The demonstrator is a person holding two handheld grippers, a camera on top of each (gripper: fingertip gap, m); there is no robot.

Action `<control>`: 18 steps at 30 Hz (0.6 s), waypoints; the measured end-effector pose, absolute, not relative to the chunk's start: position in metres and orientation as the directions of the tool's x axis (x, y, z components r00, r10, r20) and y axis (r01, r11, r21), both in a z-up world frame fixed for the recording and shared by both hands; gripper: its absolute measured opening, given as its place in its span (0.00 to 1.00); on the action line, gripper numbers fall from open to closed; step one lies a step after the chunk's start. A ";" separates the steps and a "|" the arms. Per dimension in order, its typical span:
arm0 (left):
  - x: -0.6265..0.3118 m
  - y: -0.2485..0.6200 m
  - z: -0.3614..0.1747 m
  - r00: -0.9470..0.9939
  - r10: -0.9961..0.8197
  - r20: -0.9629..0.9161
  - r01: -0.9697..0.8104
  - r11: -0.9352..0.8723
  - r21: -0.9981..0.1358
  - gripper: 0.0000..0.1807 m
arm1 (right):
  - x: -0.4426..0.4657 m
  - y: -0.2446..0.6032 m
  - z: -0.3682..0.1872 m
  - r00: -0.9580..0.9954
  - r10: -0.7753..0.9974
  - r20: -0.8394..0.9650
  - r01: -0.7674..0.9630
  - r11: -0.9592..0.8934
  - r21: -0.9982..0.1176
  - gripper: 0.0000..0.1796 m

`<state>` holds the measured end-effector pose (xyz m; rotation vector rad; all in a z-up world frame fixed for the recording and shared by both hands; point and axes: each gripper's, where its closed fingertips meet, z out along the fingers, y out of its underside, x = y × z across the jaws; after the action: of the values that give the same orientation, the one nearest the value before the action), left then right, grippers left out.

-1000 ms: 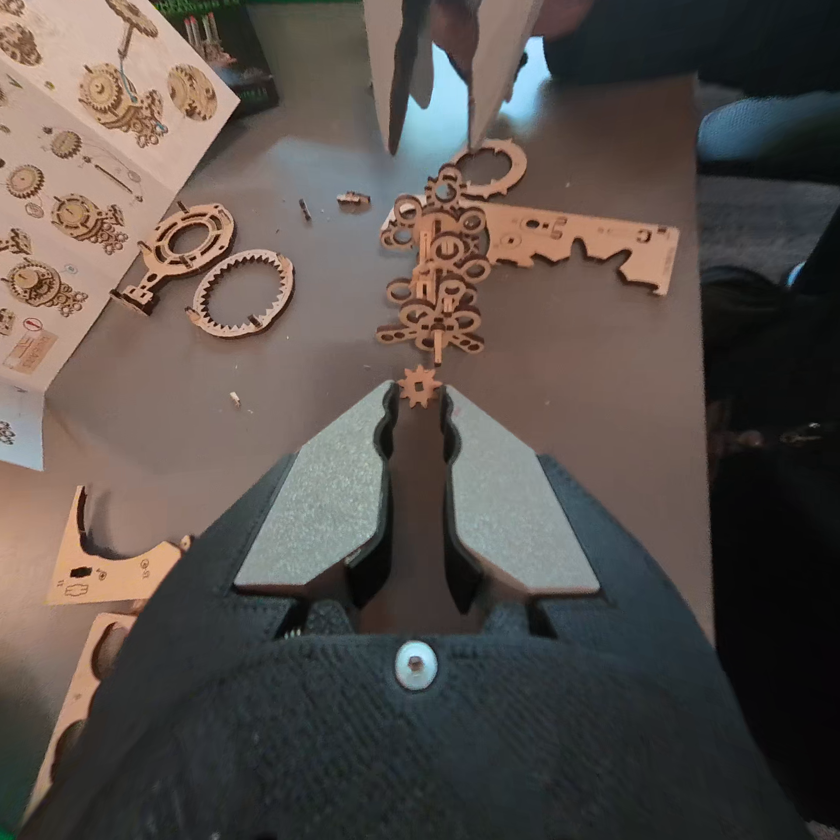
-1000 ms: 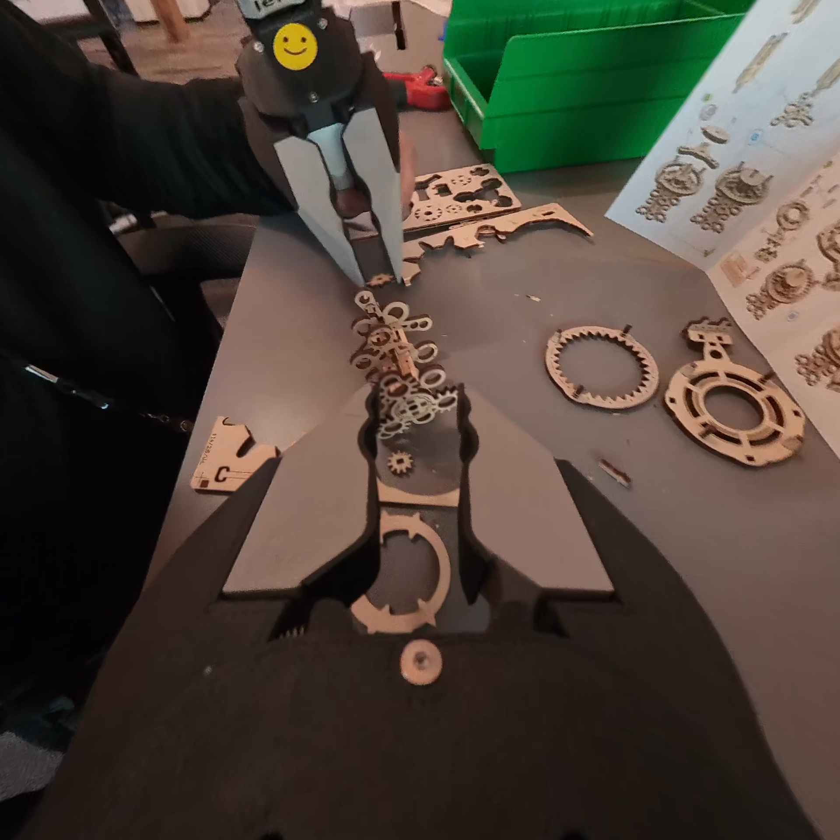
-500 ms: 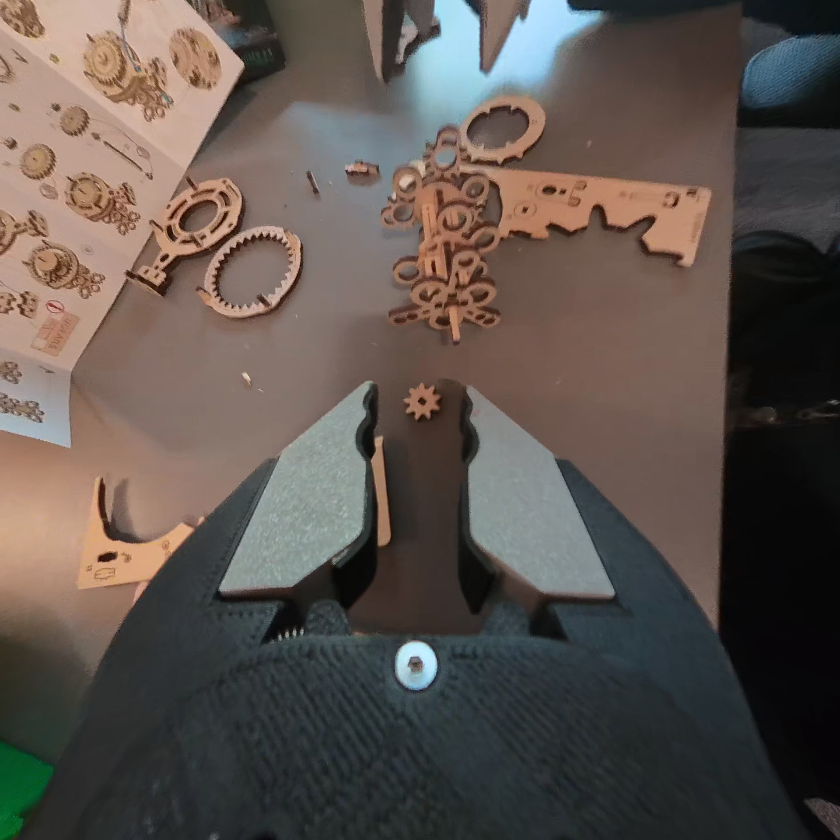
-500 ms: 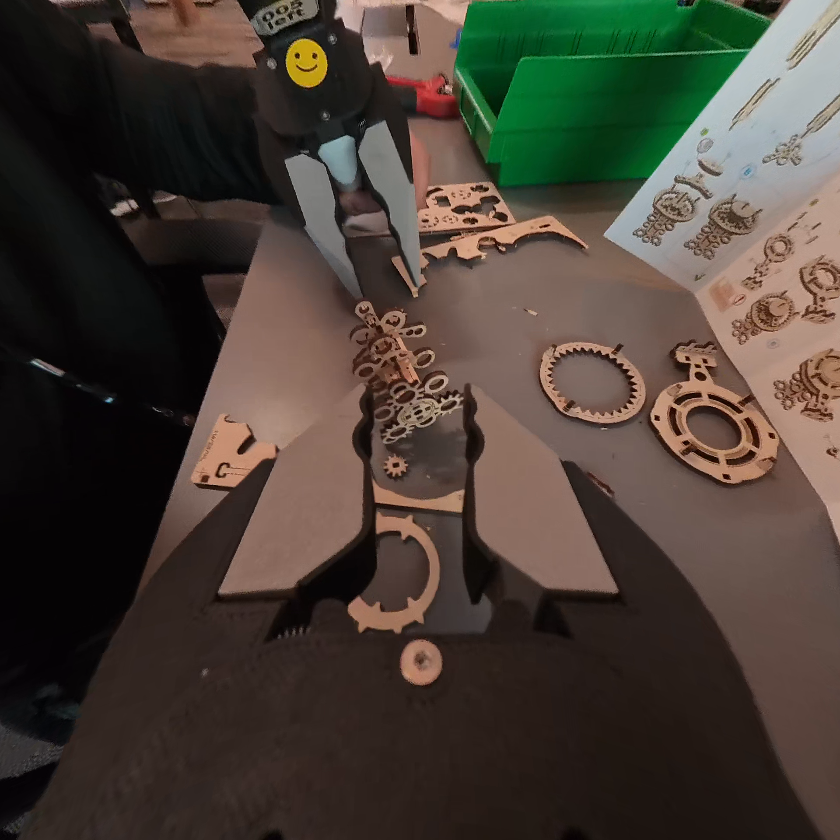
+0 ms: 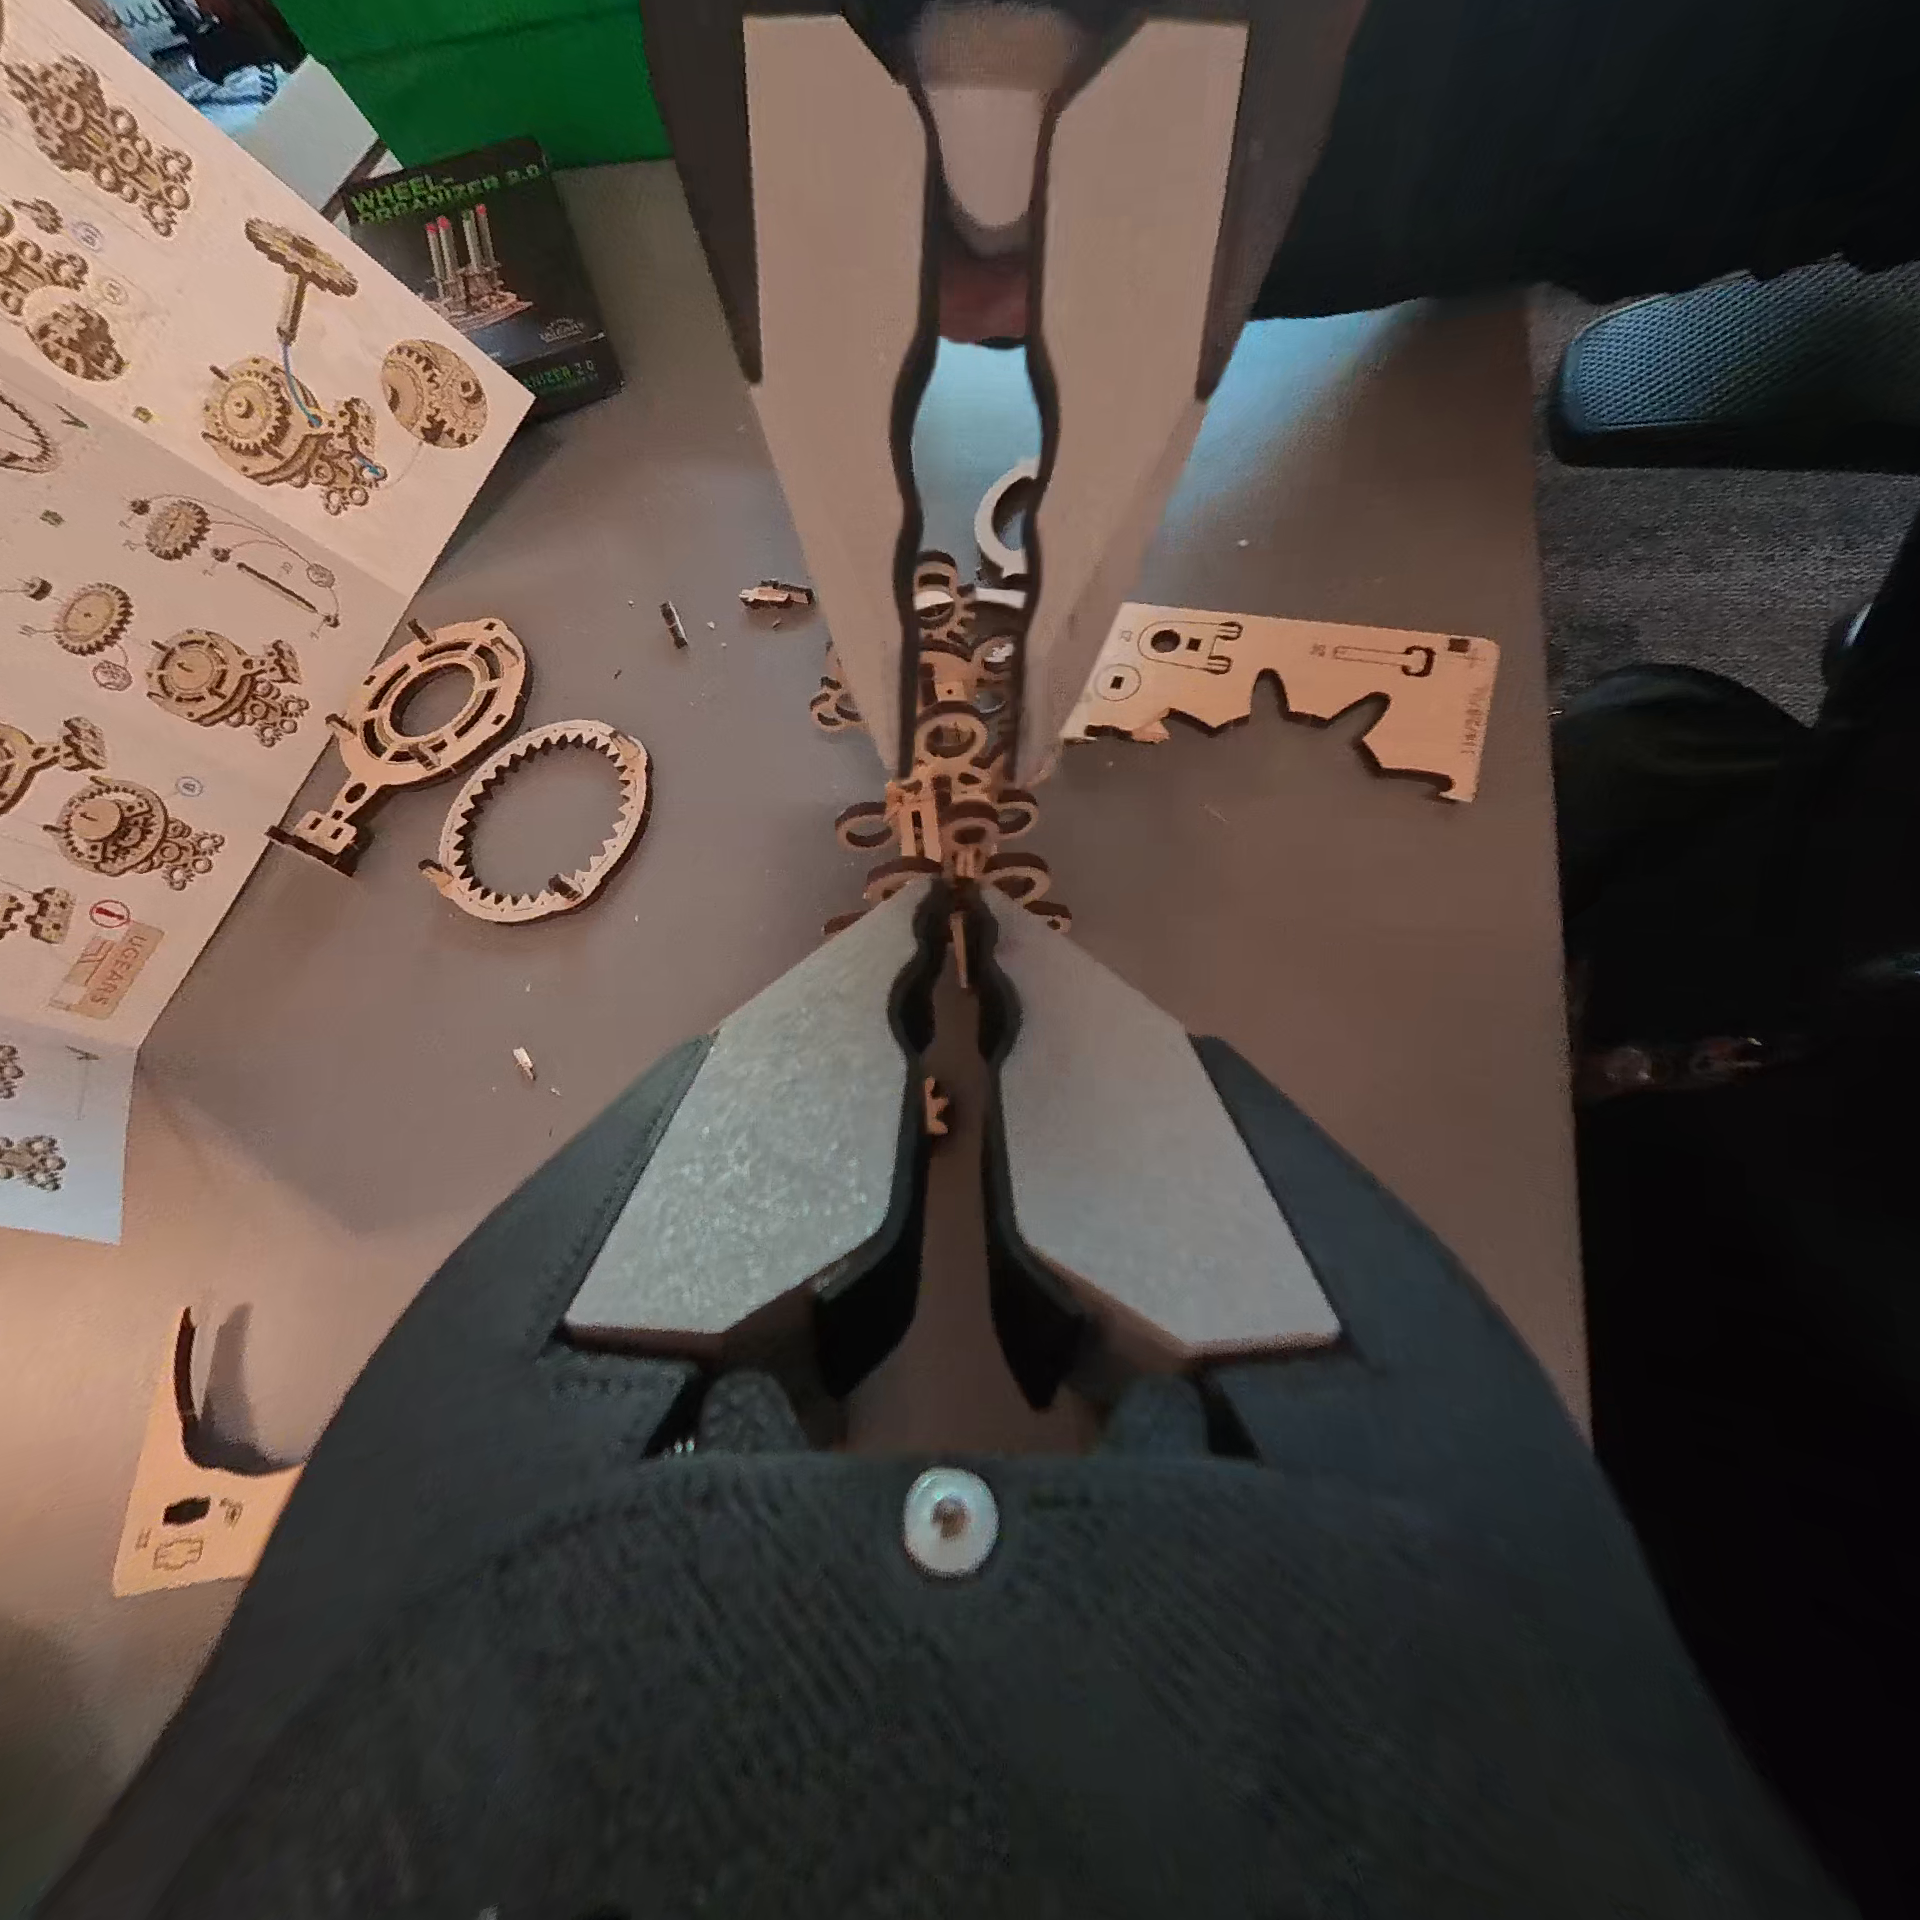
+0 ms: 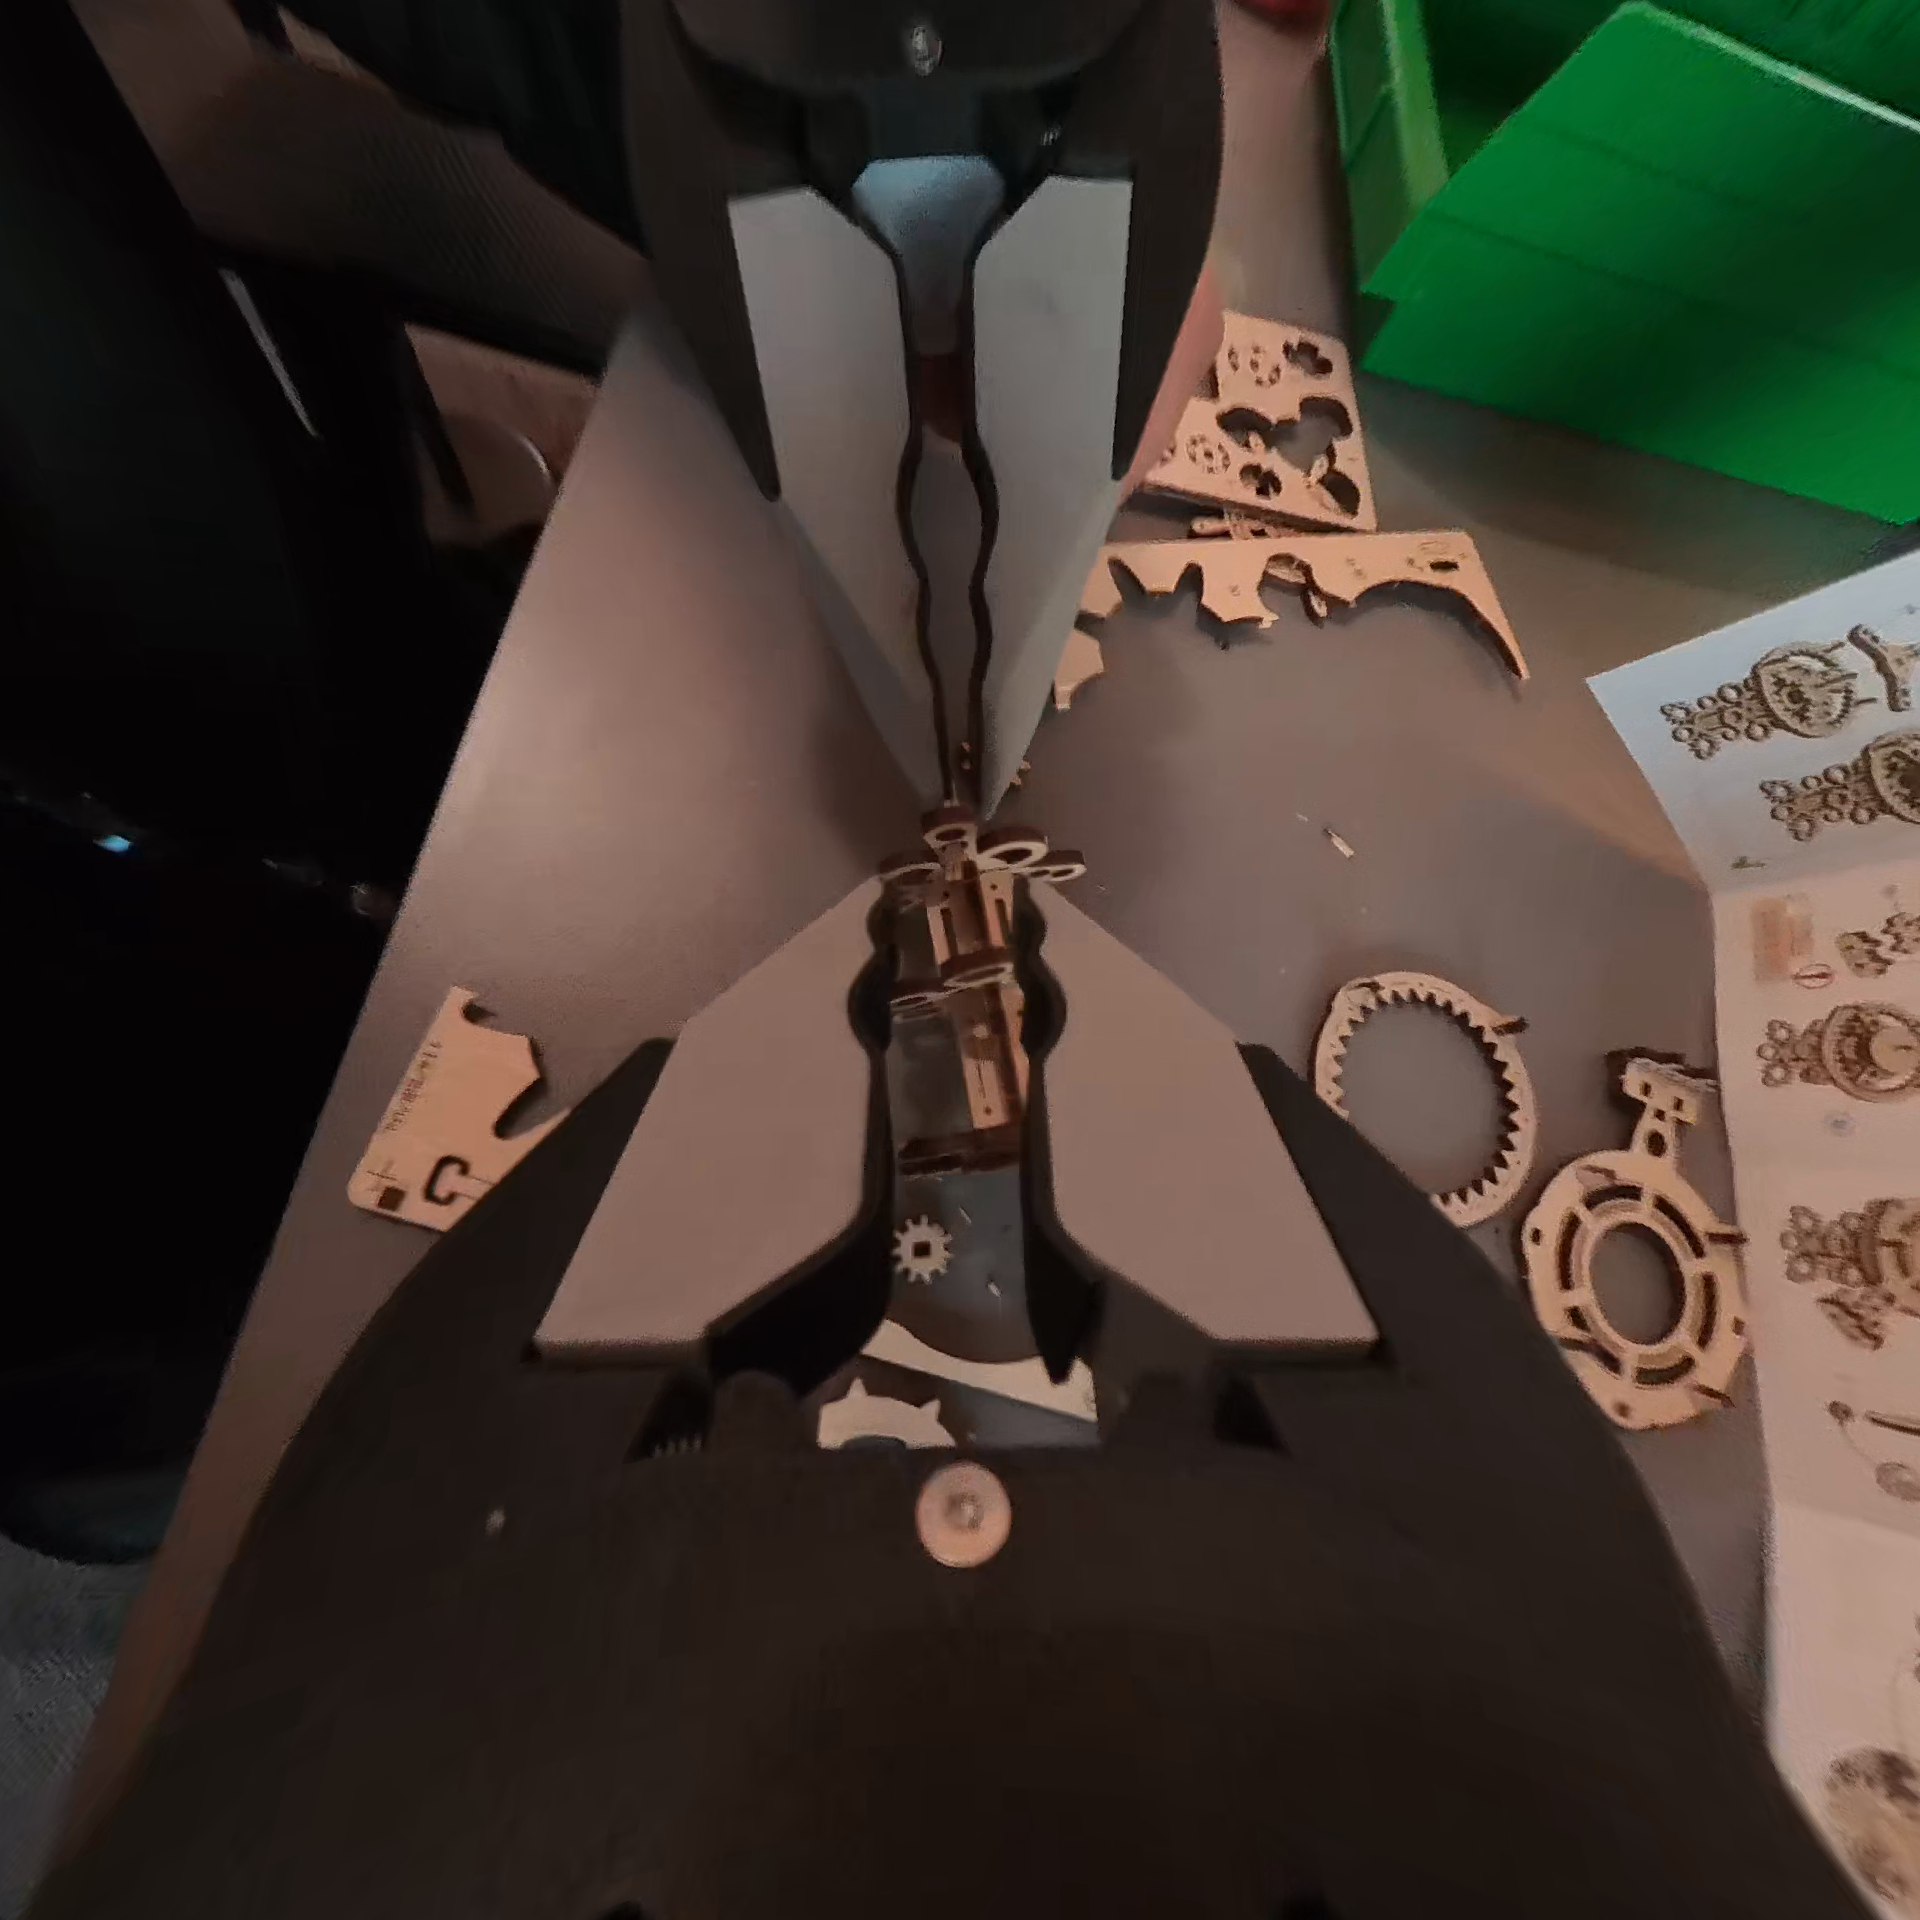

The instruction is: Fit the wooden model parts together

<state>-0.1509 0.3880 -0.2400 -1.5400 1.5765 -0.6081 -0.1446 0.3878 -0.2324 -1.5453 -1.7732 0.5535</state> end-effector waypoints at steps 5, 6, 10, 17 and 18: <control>-0.148 0.386 -0.241 0.088 -0.975 -0.206 -0.546 0.125 -0.828 0.00 | -0.148 0.396 -0.250 -0.057 0.938 0.343 0.767 0.262 -0.586 0.05; -0.148 0.387 -0.241 0.093 -0.974 -0.206 -0.545 0.123 -0.830 0.00 | -0.149 0.397 -0.251 -0.055 0.936 0.349 0.765 0.264 -0.587 0.05; -0.147 0.389 -0.240 0.105 -0.975 -0.194 -0.526 0.111 -0.843 0.00 | -0.150 0.397 -0.248 -0.040 0.941 0.337 0.740 0.254 -0.623 0.02; -0.148 0.396 -0.236 0.144 -0.969 -0.199 -0.510 0.100 -0.854 0.11 | -0.149 0.397 -0.243 -0.032 0.931 0.363 0.729 0.271 -0.629 0.00; -0.147 0.396 -0.234 0.146 -0.969 -0.201 -0.500 0.103 -0.860 0.12 | -0.149 0.397 -0.242 -0.032 0.932 0.361 0.729 0.269 -0.629 0.00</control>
<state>-0.1470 0.3960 -0.2342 -1.5260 1.4823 -0.6591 -0.1491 0.3972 -0.2420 -1.5100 -1.8091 0.3512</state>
